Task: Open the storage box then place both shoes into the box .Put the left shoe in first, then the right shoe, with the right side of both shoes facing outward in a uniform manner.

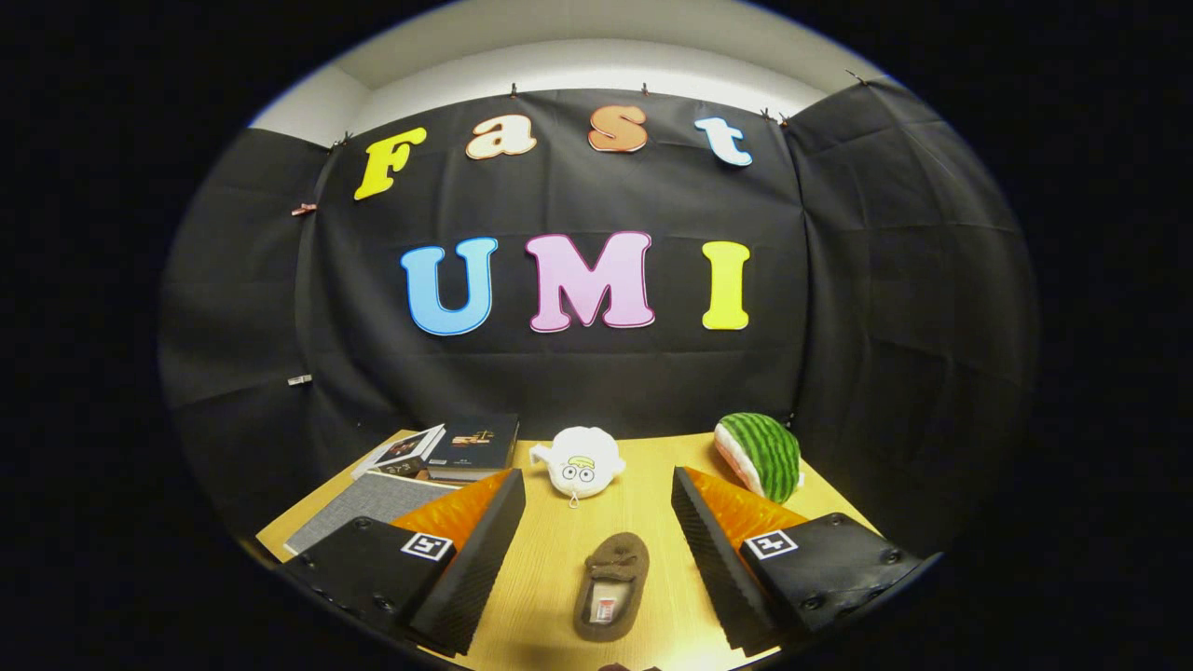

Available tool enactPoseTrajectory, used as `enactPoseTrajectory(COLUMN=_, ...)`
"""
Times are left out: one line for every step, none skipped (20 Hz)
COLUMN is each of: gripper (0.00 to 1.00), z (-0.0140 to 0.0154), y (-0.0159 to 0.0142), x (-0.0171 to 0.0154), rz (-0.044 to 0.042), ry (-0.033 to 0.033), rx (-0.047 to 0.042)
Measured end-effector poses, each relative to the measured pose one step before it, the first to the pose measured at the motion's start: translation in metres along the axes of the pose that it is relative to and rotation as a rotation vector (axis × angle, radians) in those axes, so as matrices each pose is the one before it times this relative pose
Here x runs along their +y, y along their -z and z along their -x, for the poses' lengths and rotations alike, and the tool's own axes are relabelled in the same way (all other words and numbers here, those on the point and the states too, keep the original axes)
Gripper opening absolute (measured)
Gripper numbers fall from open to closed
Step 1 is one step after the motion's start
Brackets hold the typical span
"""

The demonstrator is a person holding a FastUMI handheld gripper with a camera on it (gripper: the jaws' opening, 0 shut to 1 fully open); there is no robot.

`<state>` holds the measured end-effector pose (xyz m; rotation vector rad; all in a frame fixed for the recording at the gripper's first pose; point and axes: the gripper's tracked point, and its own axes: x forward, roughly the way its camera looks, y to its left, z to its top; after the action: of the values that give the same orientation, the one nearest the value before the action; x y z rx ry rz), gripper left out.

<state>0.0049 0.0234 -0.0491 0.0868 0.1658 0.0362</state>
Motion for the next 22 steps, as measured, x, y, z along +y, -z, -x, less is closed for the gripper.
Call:
enactPoseTrajectory(gripper=0.97, z=-0.00265, y=0.00493, x=0.0003, rz=-0.01396, ry=-0.00592, rx=0.02284)
enactPoseTrajectory(gripper=0.97, z=-0.00336, y=0.00527, x=0.00161, rz=-0.01735, ry=-0.00777, rx=0.0249)
enactPoseTrajectory(gripper=0.97, z=-0.00246, y=0.00436, x=0.00408, rz=-0.02649, ry=-0.01929, rx=0.02672)
enactPoseTrajectory(gripper=0.97, z=-0.00391, y=0.0066, x=0.00479, rz=-0.02883, ry=-0.02365, rx=0.03416)
enactPoseTrajectory(gripper=0.98, z=-0.00175, y=0.00509, x=0.00573, rz=-0.03159, ry=-0.03074, rx=0.03393)
enactPoseTrajectory(gripper=0.98, z=-0.00389, y=0.00607, x=0.00496, rz=-0.03123, ry=-0.03012, rx=0.03235)
enactPoseTrajectory(gripper=0.98, z=-0.00308, y=0.00785, x=0.00621, rz=-0.03377, ry=-0.03668, rx=0.04748)
enactPoseTrajectory(gripper=0.98, z=-0.00419, y=0.00932, x=0.00779, rz=-0.03816, ry=-0.04273, rx=0.05369)
enactPoseTrajectory(gripper=0.98, z=-0.00236, y=0.01377, x=0.00618, rz=-0.03454, ry=-0.03889, rx=0.05573)
enactPoseTrajectory(gripper=0.98, z=-0.00252, y=0.01313, x=0.00585, rz=-0.03601, ry=-0.04202, rx=0.05946)
enactPoseTrajectory(gripper=0.98, z=-0.00264, y=0.01355, x=0.00368, rz=-0.0354, ry=-0.03611, rx=0.05844)
enactPoseTrajectory(gripper=0.98, z=-0.00165, y=0.01169, x=0.00081, rz=-0.03166, ry=-0.0281, rx=0.04169)
enactPoseTrajectory(gripper=0.98, z=0.00038, y=0.00342, x=-0.00012, rz=-0.02418, ry=-0.01906, rx=0.00958)
enactPoseTrajectory(gripper=0.98, z=-0.00239, y=0.005, x=0.00066, rz=-0.01593, ry=-0.0278, rx=0.01642)
enactPoseTrajectory(gripper=0.98, z=-0.00002, y=0.00993, x=0.00355, rz=-0.01497, ry=-0.03448, rx=0.03776)
enactPoseTrajectory(gripper=0.98, z=-0.00211, y=0.01219, x=0.00339, rz=-0.01793, ry=-0.04104, rx=0.045)
enactPoseTrajectory(gripper=0.98, z=-0.00048, y=0.01327, x=0.00337, rz=-0.02057, ry=-0.04551, rx=0.04573)
enactPoseTrajectory(gripper=0.98, z=-0.00016, y=0.00654, x=0.0035, rz=-0.02057, ry=-0.03835, rx=0.02323)
enactPoseTrajectory(gripper=0.98, z=-0.00282, y=0.00665, x=0.00394, rz=-0.01023, ry=-0.04174, rx=0.01221)
enactPoseTrajectory(gripper=0.98, z=-0.00442, y=0.0061, x=0.00141, rz=-0.00647, ry=-0.03329, rx=0.0193)
enactPoseTrajectory(gripper=0.98, z=-0.00689, y=0.00799, x=0.00261, rz=-0.00743, ry=-0.0202, rx=0.02703)
enactPoseTrajectory(gripper=0.98, z=-0.00833, y=0.00787, x=-0.00092, rz=-0.00341, ry=-0.01304, rx=0.03521)
